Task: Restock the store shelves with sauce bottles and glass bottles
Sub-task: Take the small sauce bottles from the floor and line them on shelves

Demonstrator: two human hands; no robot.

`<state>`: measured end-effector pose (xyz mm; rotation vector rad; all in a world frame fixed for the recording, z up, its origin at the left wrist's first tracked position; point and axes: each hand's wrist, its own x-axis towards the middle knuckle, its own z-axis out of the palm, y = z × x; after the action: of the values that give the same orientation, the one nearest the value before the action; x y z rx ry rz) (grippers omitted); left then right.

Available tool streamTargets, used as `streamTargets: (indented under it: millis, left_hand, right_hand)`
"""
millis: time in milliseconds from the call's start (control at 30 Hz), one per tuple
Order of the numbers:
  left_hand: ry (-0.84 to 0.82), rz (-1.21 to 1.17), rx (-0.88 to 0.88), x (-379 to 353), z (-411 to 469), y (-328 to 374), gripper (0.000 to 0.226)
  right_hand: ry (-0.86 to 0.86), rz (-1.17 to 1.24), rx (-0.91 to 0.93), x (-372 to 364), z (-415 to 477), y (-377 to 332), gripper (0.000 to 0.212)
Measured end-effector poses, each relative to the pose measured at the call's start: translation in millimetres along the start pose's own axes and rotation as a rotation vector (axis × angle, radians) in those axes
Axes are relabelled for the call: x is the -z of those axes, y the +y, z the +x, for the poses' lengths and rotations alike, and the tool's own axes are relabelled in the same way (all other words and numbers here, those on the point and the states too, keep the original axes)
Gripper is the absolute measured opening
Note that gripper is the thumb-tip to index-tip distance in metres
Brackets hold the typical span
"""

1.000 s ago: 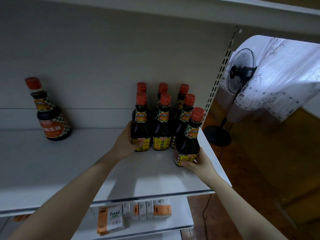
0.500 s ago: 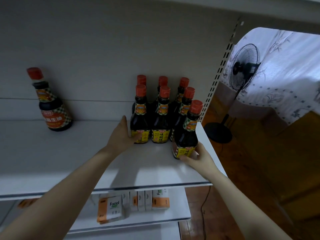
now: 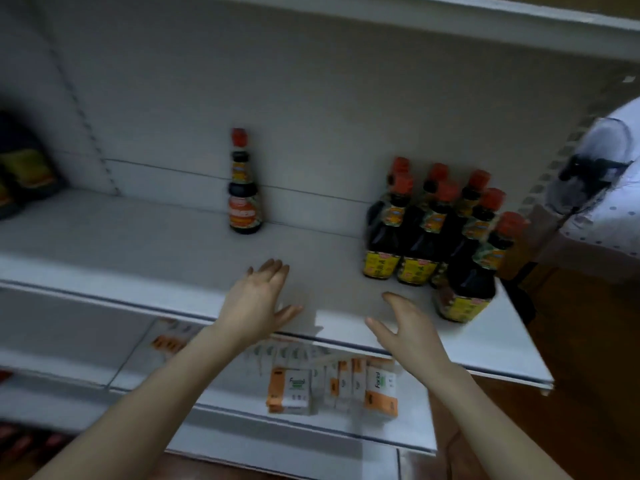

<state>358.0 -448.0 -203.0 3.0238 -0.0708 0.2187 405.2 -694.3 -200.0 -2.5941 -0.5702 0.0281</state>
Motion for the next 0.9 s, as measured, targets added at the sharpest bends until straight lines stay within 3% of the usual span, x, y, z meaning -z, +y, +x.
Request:
streamTargets:
  millis: [467, 533, 667, 900]
  left_hand:
    - [0.087, 0.01, 0.546, 54.1, -297.2, -224.2, 0.078]
    - [0.113, -0.006, 0.63, 55.7, -328.1, -244.0, 0.079]
    - [0.099, -0.031, 0.792, 50.9, -378.7, -280.0, 0.079]
    - [0.046, -0.056, 0.962, 37.8, -429.6, -366.1, 0.078]
  right_hand:
    - [-0.304, 0.144, 0.454, -171.3, -14.5, -322.5, 0.068]
    - [-0.345, 0.132, 0.507, -192.3, -16.9, -354.4, 0.075]
    - [-0.444, 0.093, 0.608, -236.3, -11.5, -412.2, 0.061]
    - [-0.585, 0.076, 0.706, -333.4, 11.9, -510.0, 0.06]
